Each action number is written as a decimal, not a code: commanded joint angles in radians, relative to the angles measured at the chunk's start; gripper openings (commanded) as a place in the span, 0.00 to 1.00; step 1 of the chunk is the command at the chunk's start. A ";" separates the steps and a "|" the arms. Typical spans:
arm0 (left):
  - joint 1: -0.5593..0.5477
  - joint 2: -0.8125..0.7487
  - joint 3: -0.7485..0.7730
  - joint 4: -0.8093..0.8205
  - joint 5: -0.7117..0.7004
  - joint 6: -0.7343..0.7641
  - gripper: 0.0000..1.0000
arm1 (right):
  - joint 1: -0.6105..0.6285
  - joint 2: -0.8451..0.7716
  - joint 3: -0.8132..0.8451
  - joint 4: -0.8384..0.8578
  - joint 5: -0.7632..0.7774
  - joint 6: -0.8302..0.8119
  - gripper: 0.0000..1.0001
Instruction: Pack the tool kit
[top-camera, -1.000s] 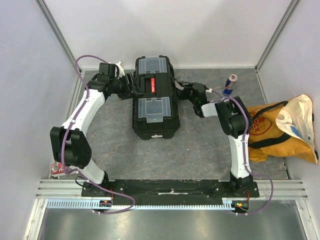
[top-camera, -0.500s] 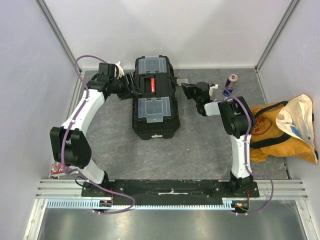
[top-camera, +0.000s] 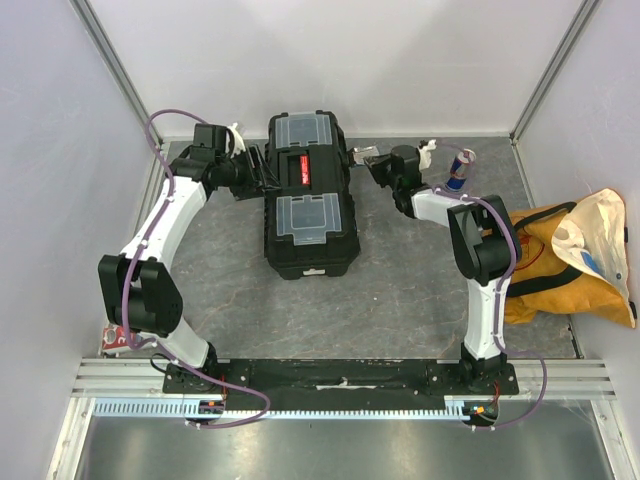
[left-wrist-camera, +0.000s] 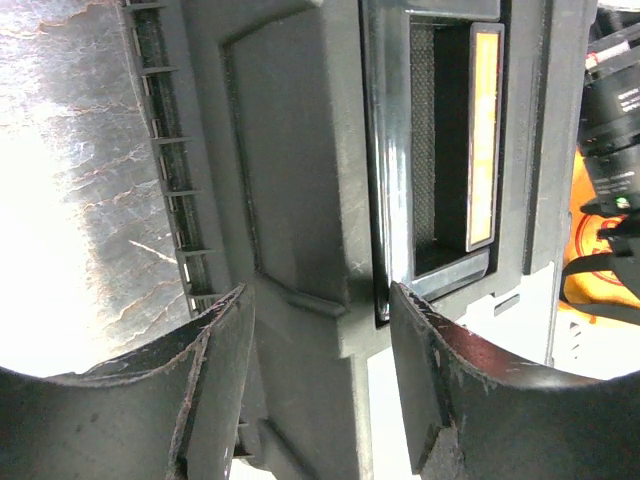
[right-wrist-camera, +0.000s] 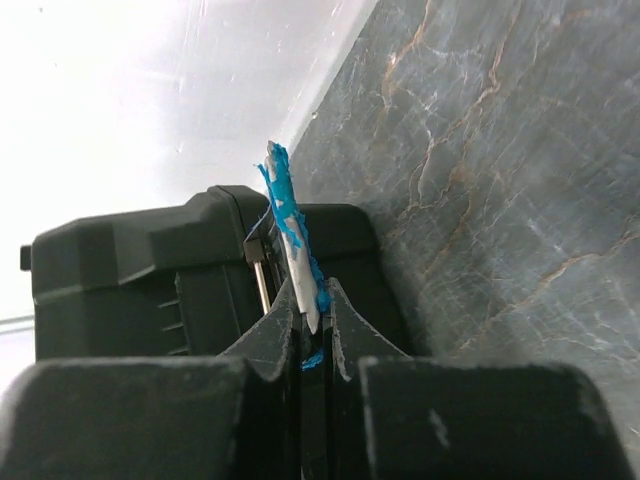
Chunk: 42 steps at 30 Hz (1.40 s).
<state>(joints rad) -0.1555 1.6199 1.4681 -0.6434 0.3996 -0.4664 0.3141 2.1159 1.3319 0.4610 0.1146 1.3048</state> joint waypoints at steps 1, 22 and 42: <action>0.014 -0.012 0.080 -0.039 -0.005 0.046 0.62 | -0.007 -0.129 0.104 -0.125 0.100 -0.247 0.00; 0.028 -0.005 0.090 -0.044 -0.015 0.074 0.62 | 0.022 -0.099 0.165 -0.041 -0.104 -0.595 0.26; 0.030 -0.011 0.072 -0.053 -0.022 0.084 0.62 | 0.037 -0.051 0.204 -0.012 -0.239 -0.570 0.46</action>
<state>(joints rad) -0.1303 1.6279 1.5475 -0.7025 0.3920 -0.4210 0.3454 2.0632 1.4815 0.4091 -0.0856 0.7330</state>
